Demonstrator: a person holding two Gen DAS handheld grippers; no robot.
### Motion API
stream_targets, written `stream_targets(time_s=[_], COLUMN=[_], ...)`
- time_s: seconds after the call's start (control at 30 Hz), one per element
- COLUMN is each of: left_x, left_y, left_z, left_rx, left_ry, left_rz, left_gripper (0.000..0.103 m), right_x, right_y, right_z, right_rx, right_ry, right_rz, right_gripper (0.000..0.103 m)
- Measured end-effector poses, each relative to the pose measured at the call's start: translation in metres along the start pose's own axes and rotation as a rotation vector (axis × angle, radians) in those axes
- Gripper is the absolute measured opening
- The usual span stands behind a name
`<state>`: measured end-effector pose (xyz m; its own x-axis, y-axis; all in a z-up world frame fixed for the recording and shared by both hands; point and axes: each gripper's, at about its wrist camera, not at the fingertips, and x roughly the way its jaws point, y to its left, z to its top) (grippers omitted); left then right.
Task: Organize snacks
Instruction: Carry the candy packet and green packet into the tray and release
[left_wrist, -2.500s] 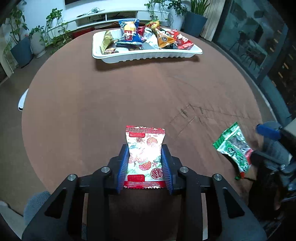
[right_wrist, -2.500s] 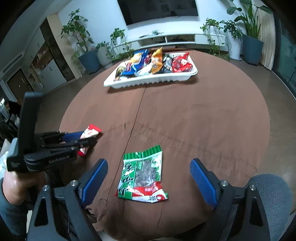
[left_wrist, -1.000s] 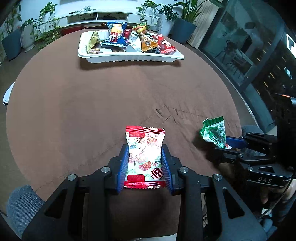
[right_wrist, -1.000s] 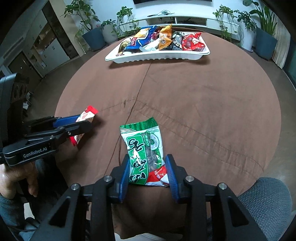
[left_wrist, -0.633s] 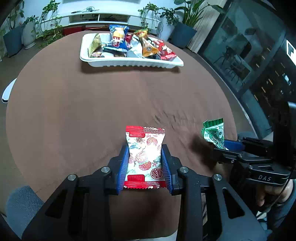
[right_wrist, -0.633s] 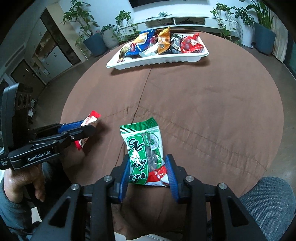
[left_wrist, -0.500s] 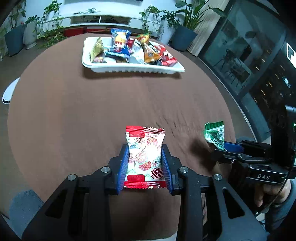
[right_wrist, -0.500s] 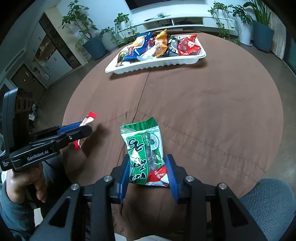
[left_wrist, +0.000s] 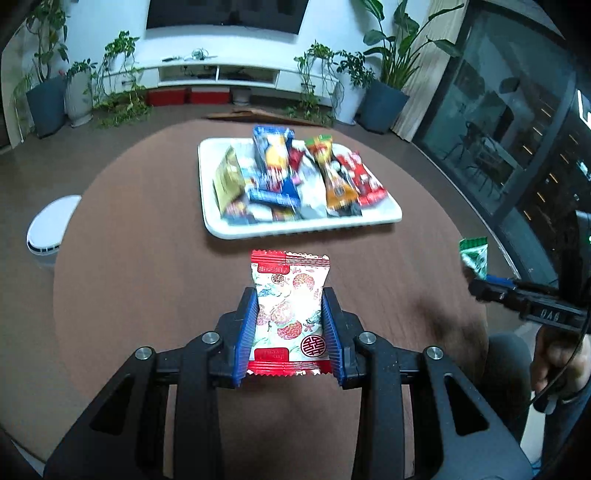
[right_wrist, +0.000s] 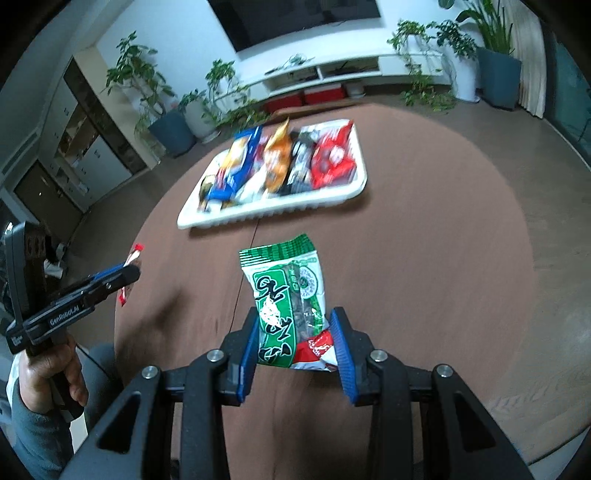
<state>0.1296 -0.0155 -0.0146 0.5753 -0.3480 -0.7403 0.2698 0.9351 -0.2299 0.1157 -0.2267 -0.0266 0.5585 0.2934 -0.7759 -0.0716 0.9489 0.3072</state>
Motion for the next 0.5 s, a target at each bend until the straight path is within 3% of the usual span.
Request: stream_targets(time_s=[0.27, 0.5], left_x=[0.008, 0.021], left_y=[0.01, 0.023], left_z=[0.043, 0.07], left_rx=[0.018, 0.026], left_ry=[-0.037, -0.05], left_rz=[0.025, 0.047], left_gripper=[0.032, 0.032], right_x=[0.003, 0.025], right_y=[0.003, 0.033], right_z=[0.063, 0.115], right_rx=[-0.032, -0.104], right_ry=[-0.07, -0.095], right_rz=[-0.021, -0.003], right_gripper=[0.039, 0.039])
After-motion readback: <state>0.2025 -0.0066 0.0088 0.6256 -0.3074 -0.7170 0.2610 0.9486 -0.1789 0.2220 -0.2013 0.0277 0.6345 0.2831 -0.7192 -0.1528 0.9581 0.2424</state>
